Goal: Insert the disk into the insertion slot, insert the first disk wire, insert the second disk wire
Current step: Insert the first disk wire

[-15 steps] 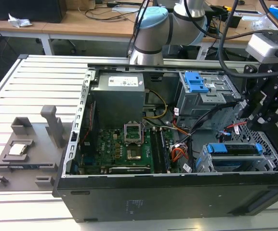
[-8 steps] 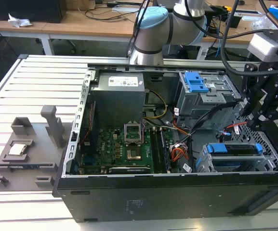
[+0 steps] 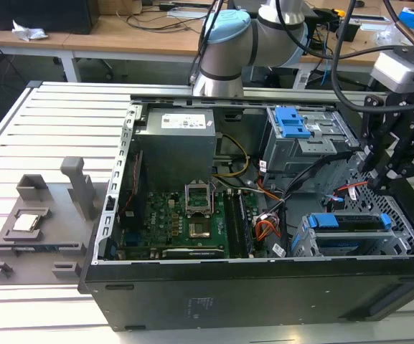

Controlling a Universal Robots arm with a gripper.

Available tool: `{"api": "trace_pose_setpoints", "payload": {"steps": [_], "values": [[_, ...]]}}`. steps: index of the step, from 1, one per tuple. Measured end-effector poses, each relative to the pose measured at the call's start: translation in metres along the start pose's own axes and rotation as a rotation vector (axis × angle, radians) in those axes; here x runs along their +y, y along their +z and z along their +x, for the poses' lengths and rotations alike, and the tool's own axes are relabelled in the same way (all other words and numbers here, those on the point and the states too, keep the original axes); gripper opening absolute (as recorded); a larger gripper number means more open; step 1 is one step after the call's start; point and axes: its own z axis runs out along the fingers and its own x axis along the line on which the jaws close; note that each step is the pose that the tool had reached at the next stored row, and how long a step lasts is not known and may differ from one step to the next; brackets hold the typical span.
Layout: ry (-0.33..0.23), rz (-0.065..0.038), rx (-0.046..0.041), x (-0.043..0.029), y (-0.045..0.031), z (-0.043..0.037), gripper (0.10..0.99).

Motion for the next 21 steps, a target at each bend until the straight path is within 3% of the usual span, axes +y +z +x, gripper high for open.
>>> {"api": "trace_pose_setpoints", "payload": {"steps": [5,6,8,14,15,18,21], "values": [[-0.017,-0.004,0.0213,-0.0042,0.0043,-0.0017,0.361],[-0.026,-0.007,0.0329,-0.0065,0.0059,-0.002,0.361],[-0.03,-0.008,0.0397,-0.0071,0.0064,-0.002,0.361],[-0.03,-0.009,0.041,-0.0071,0.0063,-0.002,0.361],[-0.03,-0.009,0.041,-0.0071,0.0064,-0.002,0.345],[-0.03,-0.009,0.0414,-0.0071,0.0063,-0.002,0.176],[-0.03,-0.009,0.0413,-0.0071,0.0063,-0.002,0.176]]}}
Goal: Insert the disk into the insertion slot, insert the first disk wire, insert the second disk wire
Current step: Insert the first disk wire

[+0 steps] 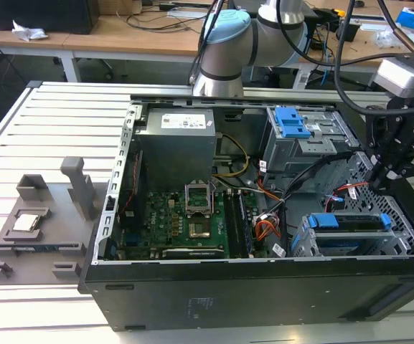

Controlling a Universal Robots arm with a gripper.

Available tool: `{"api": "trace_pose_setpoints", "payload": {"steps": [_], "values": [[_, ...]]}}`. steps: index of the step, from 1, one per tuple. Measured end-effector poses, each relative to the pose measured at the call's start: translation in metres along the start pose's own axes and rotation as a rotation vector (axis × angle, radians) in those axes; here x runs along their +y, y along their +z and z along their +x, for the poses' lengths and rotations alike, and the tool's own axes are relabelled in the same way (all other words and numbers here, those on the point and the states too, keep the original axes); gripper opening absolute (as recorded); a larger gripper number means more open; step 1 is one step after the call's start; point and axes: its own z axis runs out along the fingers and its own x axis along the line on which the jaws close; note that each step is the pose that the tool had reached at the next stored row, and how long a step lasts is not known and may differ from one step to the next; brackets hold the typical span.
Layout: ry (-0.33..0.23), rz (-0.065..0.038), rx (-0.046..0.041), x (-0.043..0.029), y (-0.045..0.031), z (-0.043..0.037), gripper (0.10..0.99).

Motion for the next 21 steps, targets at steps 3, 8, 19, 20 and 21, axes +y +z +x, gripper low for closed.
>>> {"api": "trace_pose_setpoints", "payload": {"steps": [3,8,19,20,21], "values": [[0.0,0.0,-0.0007,0.0,-0.002,0.0001,0.176],[0.0,0.0,-0.0016,0.0035,-0.0059,-0.0005,0.176],[0.0,0.002,-0.0071,0.0266,-0.0023,0.0199,0.176],[0.0,0.002,-0.0072,0.0268,-0.0021,0.0205,0.176],[0.0,0.002,-0.0073,0.027,-0.0019,0.0208,0.176]]}}
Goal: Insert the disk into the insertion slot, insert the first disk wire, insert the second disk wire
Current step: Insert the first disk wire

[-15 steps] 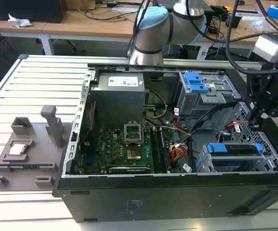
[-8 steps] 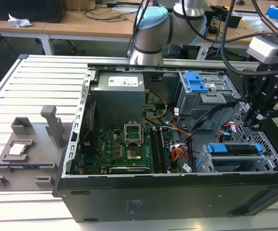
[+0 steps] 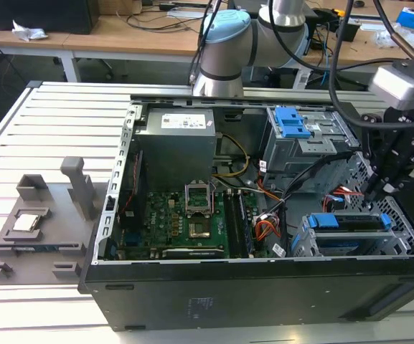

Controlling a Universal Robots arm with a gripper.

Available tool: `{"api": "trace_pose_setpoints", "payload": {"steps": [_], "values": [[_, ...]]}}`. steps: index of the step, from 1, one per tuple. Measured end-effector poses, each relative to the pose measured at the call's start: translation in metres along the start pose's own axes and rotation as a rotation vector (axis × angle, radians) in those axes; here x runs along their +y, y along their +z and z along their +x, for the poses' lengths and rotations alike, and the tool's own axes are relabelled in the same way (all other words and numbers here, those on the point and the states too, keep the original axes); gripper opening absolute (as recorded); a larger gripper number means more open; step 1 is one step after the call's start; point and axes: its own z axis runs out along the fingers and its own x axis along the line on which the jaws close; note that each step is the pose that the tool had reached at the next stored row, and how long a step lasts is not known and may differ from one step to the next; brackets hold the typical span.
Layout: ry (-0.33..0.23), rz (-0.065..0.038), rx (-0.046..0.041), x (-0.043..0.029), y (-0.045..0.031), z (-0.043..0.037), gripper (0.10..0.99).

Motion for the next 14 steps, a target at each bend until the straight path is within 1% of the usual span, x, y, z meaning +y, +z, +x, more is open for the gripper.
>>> {"api": "trace_pose_setpoints", "payload": {"steps": [5,8,9,11,14], "values": [[0.0,0.0,0.0001,0.002,0.0009,0.007,0.176],[0.001,0.0,0.0,0.0038,0.0019,0.0136,0.176],[0.015,-0.001,-0.0006,0.0039,0.002,0.0136,0.176],[0.084,-0.005,-0.0044,0.0038,0.0022,0.0137,0.176],[0.138,-0.009,-0.0073,0.0038,0.0024,0.0136,0.176]]}}
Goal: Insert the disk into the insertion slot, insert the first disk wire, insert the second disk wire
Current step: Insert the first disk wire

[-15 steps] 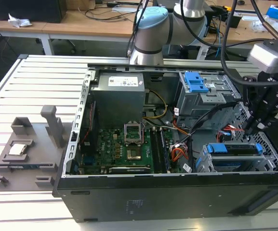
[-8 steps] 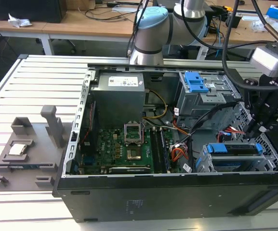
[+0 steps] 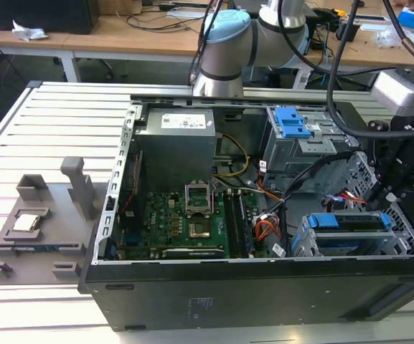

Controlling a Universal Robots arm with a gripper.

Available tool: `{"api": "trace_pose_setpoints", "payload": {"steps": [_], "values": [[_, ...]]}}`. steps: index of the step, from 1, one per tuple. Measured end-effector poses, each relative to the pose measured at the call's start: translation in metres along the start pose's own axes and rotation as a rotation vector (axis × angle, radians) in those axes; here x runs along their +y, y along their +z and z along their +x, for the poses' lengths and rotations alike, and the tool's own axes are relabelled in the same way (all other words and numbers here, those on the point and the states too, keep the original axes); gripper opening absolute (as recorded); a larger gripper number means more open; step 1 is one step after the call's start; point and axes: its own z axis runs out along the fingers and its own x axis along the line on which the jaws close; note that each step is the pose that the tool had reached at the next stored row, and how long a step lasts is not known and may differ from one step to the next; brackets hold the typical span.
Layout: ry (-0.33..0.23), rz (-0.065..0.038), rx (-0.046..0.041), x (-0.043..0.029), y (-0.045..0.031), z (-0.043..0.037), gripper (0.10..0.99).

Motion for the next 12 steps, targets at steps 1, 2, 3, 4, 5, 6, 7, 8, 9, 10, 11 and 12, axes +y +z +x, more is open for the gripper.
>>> {"api": "trace_pose_setpoints", "payload": {"steps": [1,2,3,4,5,6,7,8,9,10,11,12], "values": [[0.029,-0.002,-0.0016,0.0,0.0002,0.0,0.176],[0.046,-0.003,-0.0024,0.0,0.0003,0.0,0.176],[0.057,-0.003,-0.0043,0.0,0.0002,0.0001,0.176],[0.064,-0.003,-0.013,0.0,0.0004,0.0001,0.176],[0.067,-0.002,-0.0216,-0.0001,0.0004,0.0,0.176],[0.068,-0.001,-0.0315,-0.0001,0.0004,0.0004,0.176],[0.069,0.0,-0.045,0.0,0.0005,0.0014,0.176],[0.069,0.001,-0.0529,0.0003,0.0006,0.0027,0.176],[0.069,0.001,-0.0589,0.0005,0.0008,0.0046,0.176],[0.069,0.002,-0.0637,0.001,0.0016,0.0077,0.176],[0.069,0.002,-0.0645,0.0014,0.0023,0.0097,0.176],[0.069,0.002,-0.0652,0.0017,0.0032,0.0114,0.176]]}}
